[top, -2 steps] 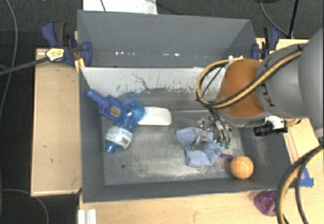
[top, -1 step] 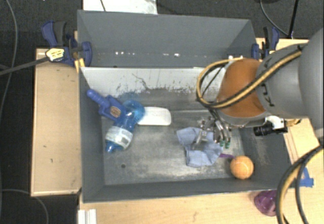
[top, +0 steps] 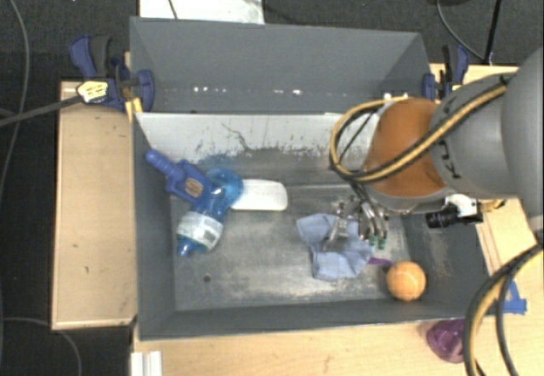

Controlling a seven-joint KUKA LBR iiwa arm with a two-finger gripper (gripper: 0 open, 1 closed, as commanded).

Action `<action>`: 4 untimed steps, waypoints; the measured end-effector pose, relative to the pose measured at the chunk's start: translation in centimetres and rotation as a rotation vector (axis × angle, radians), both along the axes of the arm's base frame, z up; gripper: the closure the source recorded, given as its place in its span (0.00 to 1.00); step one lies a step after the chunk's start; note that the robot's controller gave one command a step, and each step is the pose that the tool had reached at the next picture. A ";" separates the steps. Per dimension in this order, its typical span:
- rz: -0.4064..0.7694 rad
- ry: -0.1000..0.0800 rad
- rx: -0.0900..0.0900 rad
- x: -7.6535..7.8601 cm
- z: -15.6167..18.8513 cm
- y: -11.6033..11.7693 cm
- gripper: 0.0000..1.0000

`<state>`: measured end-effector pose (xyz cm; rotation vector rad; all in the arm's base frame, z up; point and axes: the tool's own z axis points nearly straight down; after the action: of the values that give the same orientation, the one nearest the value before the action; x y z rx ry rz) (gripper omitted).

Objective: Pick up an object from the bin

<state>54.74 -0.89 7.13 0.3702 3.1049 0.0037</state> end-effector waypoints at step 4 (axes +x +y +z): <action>0.001 0.005 0.000 -0.1 3.7 0.0 1.00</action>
Offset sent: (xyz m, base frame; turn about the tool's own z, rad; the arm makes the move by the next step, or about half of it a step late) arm 0.0001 0.0000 0.0003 0.0000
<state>54.59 -0.90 10.80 0.3685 3.1100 0.0030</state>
